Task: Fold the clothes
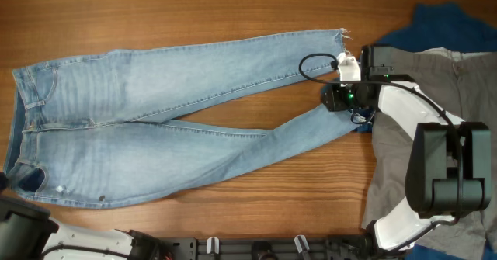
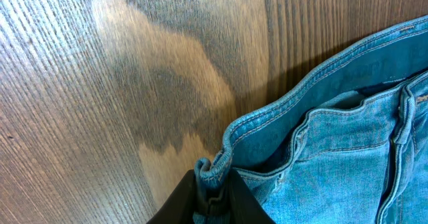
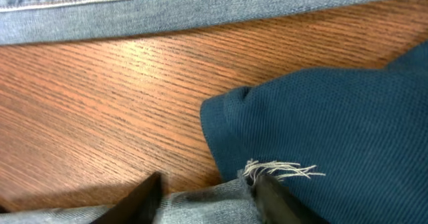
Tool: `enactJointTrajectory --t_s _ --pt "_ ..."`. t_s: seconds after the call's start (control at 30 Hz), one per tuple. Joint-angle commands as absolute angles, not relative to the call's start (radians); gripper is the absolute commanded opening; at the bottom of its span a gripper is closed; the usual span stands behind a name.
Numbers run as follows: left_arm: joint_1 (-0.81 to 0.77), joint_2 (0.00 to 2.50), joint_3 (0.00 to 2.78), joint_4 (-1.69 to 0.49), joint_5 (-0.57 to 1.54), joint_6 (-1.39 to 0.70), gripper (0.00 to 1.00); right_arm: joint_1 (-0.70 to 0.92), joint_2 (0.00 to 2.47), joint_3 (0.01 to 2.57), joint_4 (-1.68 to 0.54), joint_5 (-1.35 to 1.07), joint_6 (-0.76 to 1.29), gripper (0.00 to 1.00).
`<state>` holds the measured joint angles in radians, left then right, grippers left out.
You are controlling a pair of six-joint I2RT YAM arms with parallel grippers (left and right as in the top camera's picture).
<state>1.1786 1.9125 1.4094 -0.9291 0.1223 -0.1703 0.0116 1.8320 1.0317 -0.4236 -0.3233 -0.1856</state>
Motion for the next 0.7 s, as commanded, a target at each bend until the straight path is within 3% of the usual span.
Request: enactJointTrajectory --t_s 0.0,0.07,0.1,0.2,0.43,0.67 --pt "1.182 1.883 1.428 -0.933 0.149 -0.162 0.14 0.014 1.862 0.979 -0.379 -0.299 -0.210 0.63" --pt "1.182 1.883 1.428 -0.932 0.149 -0.162 0.14 0.014 1.862 0.956 -0.349 -0.349 -0.207 0.45" --pt "1.182 1.883 1.428 -0.931 0.149 -0.162 0.14 0.014 1.862 0.956 -0.355 -0.368 -0.205 0.29" --pt "1.182 1.883 1.428 -0.929 0.149 -0.162 0.14 0.014 1.861 0.958 -0.355 -0.367 -0.172 0.07" --pt "1.182 1.883 1.428 -0.929 0.149 -0.162 0.14 0.011 1.735 1.017 -0.402 -0.303 0.036 0.04" --pt "1.182 1.883 1.428 -0.921 0.150 -0.162 0.10 0.011 1.623 1.021 -0.464 -0.285 0.044 0.04"
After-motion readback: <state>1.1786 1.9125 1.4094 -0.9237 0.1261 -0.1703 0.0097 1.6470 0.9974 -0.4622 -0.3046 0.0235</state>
